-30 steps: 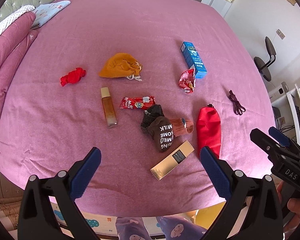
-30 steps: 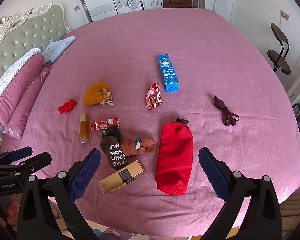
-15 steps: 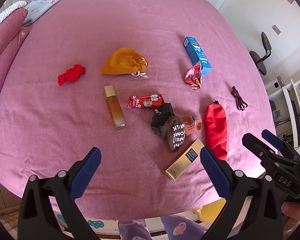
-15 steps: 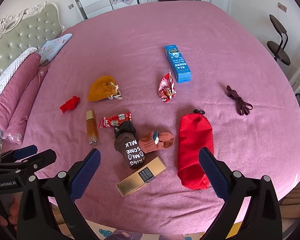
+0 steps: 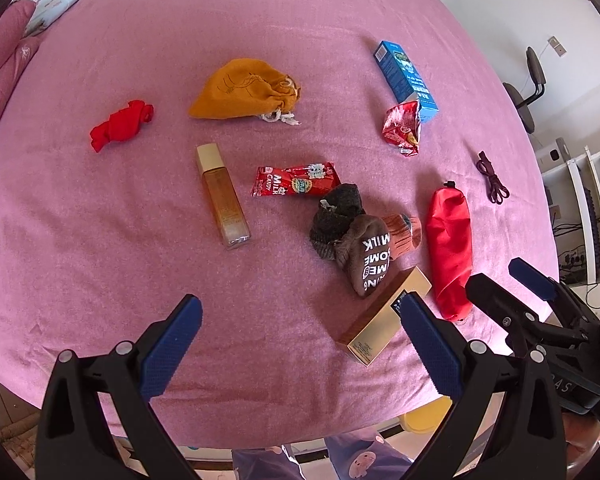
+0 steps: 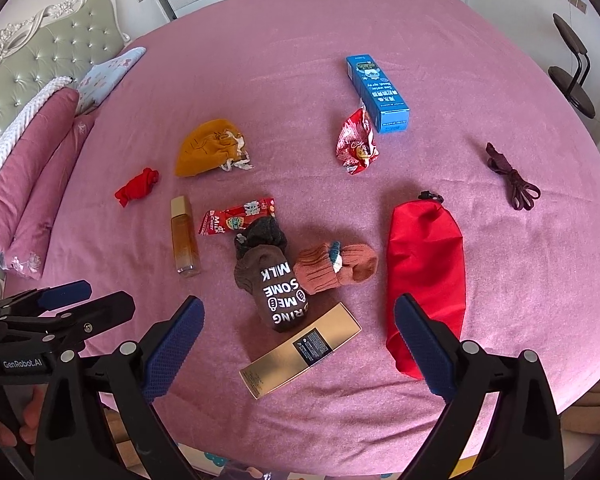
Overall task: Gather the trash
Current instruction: 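Grasp the brown MILK sock with the right tool while the left tool grasps the dark grey sock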
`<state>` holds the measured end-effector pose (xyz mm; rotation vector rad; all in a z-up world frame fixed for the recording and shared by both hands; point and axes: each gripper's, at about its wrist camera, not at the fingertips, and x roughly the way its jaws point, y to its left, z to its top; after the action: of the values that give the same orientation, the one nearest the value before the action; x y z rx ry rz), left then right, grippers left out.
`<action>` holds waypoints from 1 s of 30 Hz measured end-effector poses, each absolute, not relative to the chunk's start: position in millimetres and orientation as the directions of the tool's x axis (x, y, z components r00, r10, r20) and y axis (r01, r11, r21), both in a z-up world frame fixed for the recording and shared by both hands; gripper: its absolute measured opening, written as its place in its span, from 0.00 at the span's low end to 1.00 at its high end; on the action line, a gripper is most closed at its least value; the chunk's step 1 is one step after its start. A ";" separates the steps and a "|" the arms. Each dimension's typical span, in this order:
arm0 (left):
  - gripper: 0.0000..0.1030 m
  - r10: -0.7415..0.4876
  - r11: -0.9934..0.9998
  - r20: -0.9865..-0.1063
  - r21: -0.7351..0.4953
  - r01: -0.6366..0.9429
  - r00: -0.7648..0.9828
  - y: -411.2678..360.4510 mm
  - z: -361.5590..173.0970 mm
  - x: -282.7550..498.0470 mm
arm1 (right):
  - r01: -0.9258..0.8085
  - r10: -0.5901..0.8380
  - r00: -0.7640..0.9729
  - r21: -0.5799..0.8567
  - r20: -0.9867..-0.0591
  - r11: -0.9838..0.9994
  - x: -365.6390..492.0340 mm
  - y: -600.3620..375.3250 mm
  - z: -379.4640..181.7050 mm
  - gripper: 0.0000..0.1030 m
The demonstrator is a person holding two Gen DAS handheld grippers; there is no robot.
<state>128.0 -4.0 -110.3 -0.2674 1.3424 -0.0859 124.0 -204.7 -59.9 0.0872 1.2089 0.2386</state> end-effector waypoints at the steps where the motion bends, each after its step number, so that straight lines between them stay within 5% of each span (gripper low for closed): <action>1: 0.96 -0.224 0.964 -0.949 -0.249 -0.097 0.221 -2.4 -114.7 129.6 | -0.140 0.233 0.327 0.197 -0.916 0.970 124.8 -203.6 -64.5 0.89; 14: 0.96 -0.254 0.941 -0.956 -0.279 -0.189 0.149 25.3 -174.6 139.0 | -0.184 0.269 0.229 0.230 -0.935 0.956 137.8 -183.2 -133.6 0.70; 25: 0.96 -0.269 0.938 -0.956 -0.288 -0.193 0.120 27.4 -198.1 144.5 | -0.174 0.274 0.163 0.245 -0.948 0.954 152.7 -165.8 -176.2 0.63; 30: 0.96 -0.275 0.938 -0.955 -0.292 -0.186 0.116 22.4 -201.6 150.7 | -0.144 0.303 0.138 0.283 -0.943 0.948 156.1 -172.0 -181.8 0.31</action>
<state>150.7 22.4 -201.6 -0.3827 1.4649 -0.0670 156.1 -172.0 -181.8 0.1355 1.3963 0.3243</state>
